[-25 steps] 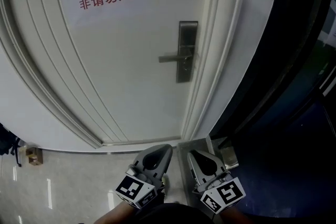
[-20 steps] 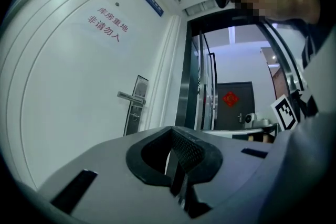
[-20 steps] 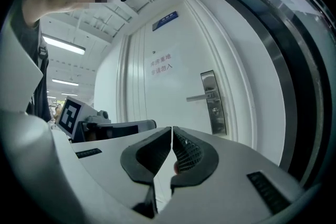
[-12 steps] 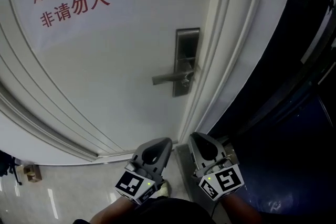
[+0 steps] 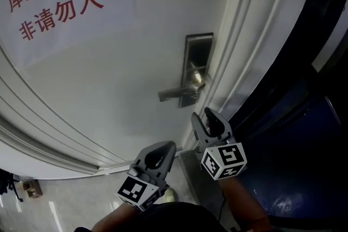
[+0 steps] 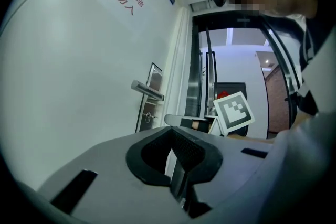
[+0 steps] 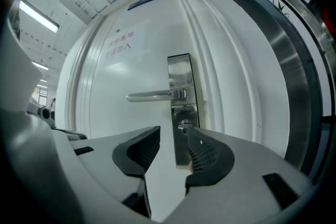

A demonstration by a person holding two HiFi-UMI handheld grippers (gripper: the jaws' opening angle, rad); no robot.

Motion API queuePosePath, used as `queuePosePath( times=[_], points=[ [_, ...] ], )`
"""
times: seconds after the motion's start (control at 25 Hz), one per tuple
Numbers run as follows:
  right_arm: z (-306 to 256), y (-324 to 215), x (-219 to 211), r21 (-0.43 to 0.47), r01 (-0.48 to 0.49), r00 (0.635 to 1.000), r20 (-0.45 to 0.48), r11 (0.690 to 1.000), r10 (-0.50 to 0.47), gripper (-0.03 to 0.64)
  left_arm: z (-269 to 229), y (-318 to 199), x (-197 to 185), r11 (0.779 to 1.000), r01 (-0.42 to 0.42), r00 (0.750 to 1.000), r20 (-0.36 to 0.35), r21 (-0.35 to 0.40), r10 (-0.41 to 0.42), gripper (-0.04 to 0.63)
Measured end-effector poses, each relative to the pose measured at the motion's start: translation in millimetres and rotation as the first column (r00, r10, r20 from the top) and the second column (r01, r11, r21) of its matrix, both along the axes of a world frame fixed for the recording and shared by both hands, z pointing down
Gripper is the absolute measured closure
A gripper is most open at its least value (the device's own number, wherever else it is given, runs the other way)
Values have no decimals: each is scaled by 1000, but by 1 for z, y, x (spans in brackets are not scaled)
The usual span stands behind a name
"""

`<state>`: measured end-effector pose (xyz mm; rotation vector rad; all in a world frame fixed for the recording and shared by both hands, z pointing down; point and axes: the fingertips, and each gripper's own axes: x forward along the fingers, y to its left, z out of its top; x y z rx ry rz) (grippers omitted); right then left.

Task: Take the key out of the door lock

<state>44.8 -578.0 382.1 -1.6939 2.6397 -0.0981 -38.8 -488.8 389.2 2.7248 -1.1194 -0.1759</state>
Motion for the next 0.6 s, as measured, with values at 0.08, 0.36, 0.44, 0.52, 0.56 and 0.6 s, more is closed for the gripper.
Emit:
queuePosePath(
  times=[0.08, 0.36, 0.44, 0.52, 0.56, 0.6],
  points=[
    [2, -16, 0, 2, -28, 1000, -11, 1000, 28, 468, 1, -5, -4, 1000, 0, 1000, -3, -4, 0, 591],
    [12, -55, -7, -27, -77, 997, -35, 997, 76, 431, 6, -17, -12, 1000, 12, 1000, -2, -19, -12, 591],
    [14, -62, -8, -32, -86, 996, -37, 996, 84, 431, 7, -19, -13, 1000, 14, 1000, -3, -22, -14, 591],
    [14, -67, -8, -35, -95, 995, -34, 995, 94, 431, 7, -21, -14, 1000, 15, 1000, -5, -24, -15, 591],
    [14, -69, -7, -36, -98, 995, -32, 995, 97, 431, 8, -22, -15, 1000, 15, 1000, -5, -25, -16, 591],
    [14, -71, -7, -40, -100, 995, -30, 994, 99, 432, 8, -23, -15, 1000, 16, 1000, -6, -26, -16, 591]
  ],
)
